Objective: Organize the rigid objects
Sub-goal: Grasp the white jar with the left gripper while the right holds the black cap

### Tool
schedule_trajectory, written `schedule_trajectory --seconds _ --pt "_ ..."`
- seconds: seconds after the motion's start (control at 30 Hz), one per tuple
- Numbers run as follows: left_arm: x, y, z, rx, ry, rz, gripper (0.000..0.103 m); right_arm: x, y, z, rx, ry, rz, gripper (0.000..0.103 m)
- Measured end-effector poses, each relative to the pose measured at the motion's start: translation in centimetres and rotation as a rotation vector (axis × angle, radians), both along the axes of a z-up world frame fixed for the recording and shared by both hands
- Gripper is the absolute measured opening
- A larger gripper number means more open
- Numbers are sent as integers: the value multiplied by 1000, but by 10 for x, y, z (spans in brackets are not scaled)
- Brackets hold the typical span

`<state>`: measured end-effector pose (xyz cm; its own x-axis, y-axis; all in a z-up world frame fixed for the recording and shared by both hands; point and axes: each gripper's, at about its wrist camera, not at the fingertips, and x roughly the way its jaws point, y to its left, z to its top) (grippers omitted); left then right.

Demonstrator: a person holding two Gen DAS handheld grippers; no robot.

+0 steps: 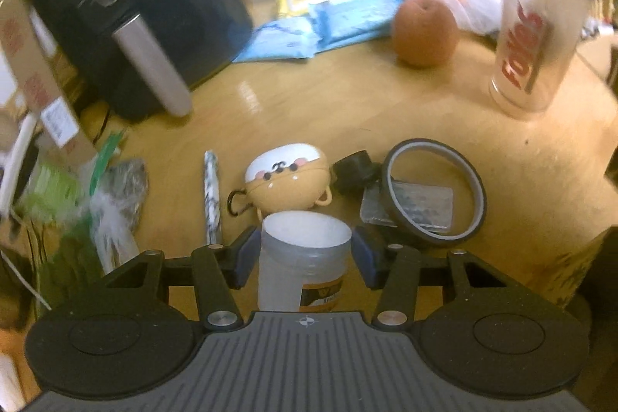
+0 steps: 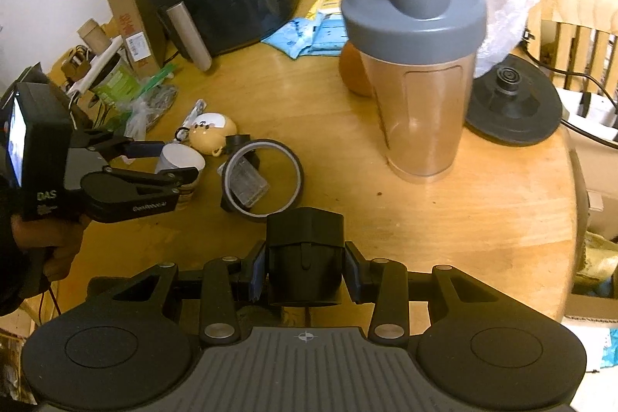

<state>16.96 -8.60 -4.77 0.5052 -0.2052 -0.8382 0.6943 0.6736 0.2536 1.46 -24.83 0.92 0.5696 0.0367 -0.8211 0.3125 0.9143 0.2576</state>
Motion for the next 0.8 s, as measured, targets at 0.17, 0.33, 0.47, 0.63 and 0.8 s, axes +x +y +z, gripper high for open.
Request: schedule_trajectory --seconds 0.17,0.33,0.47,0.63,0.8 --pt "9 19 7 -81 84 136 51 5 4 0 2 1 26 43" --pt "8 32 9 -118 128 202 51 8 7 -2 5 4 48 43" --pt "4 34 9 -111 143 223 51 12 8 -3 5 17 65 43" --pt "5 35 7 -98 141 263 51 14 11 -4 7 22 91 43" --pt "13 33 3 -97 157 308 52 15 12 -2 5 23 103 43"
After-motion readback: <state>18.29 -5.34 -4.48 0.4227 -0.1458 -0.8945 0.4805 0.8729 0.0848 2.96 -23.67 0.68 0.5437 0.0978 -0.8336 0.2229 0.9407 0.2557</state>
